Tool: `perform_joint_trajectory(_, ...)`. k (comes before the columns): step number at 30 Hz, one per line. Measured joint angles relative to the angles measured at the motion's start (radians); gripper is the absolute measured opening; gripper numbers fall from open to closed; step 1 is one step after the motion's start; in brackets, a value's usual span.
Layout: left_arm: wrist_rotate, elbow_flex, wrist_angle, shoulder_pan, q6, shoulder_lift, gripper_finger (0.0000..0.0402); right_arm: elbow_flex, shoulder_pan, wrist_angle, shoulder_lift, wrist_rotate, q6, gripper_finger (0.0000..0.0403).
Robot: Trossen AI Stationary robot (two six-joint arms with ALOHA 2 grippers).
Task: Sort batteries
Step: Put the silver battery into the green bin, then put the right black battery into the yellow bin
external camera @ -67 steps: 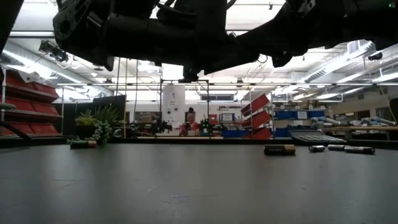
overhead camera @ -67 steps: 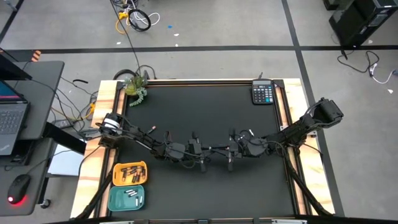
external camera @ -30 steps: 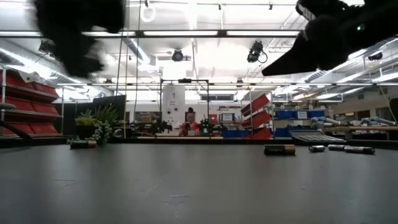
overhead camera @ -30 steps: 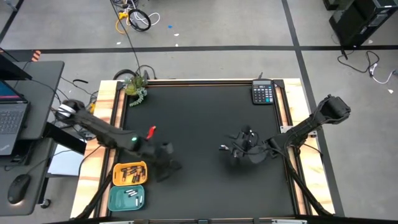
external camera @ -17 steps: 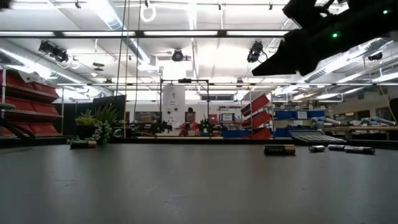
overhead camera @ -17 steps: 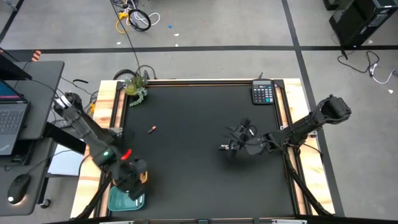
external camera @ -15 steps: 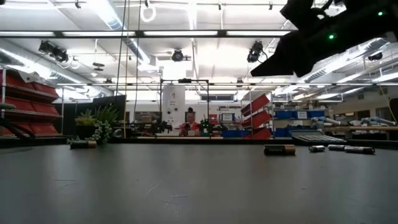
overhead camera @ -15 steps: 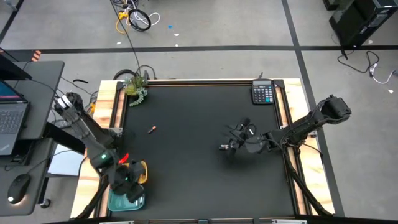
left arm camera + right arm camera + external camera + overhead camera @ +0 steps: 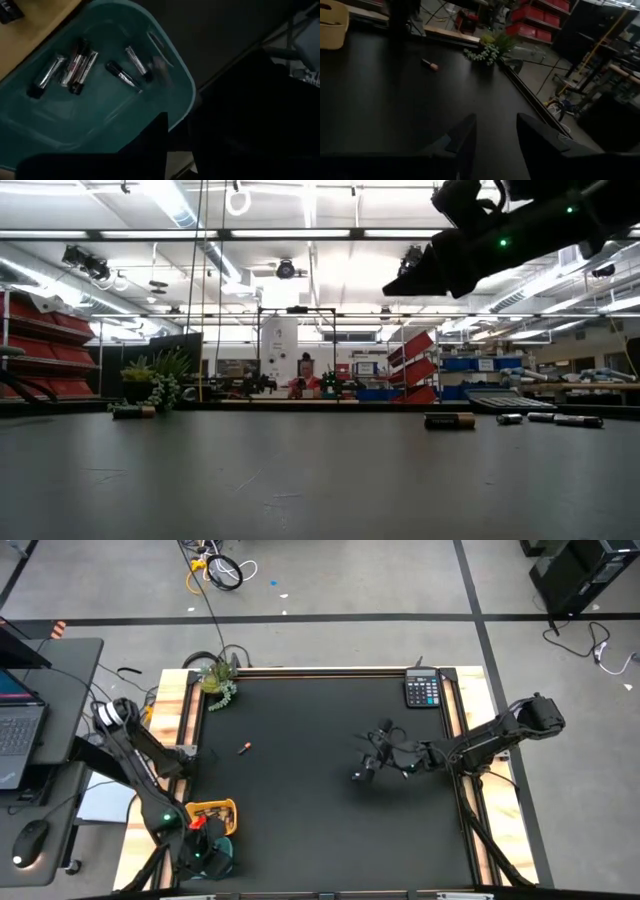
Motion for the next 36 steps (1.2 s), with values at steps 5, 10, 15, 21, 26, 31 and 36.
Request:
perform_joint_trajectory(5, 0.027, 0.000, 0.006, 0.002, -0.029, 0.005, 0.0106, -0.015, -0.038, 0.020, 0.000, -0.053, -0.009, 0.0151)
perform_joint_trajectory(10, 0.038, 0.009, 0.004, 0.026, 0.058, -0.022, 0.0109, -0.068, -0.067, 0.110, 0.000, -0.070, 0.001, 0.0151)
perform_joint_trajectory(15, -0.105, 0.027, -0.100, 0.116, 0.276, -0.074, 0.0102, -0.094, -0.073, 0.093, 0.000, -0.074, 0.062, 0.0151)
perform_joint_trajectory(21, -0.407, 0.027, -0.118, 0.256, 0.613, -0.088, 0.0101, -0.100, -0.073, -0.114, 0.000, -0.205, 0.211, 0.0151)
perform_joint_trajectory(26, -0.634, 0.019, -0.111, 0.350, 0.924, -0.087, 0.0101, -0.100, -0.068, -0.258, 0.000, -0.424, 0.362, 0.0151)
perform_joint_trajectory(31, -0.774, 0.019, -0.089, 0.426, 1.108, -0.087, 0.0101, -0.100, 0.035, -0.284, 0.004, -0.407, 0.433, 0.0151)
perform_joint_trajectory(36, -0.805, 0.019, -0.058, 0.480, 1.235, -0.086, 0.0101, -0.100, 0.153, -0.276, 0.063, -0.210, 0.468, 0.0151)
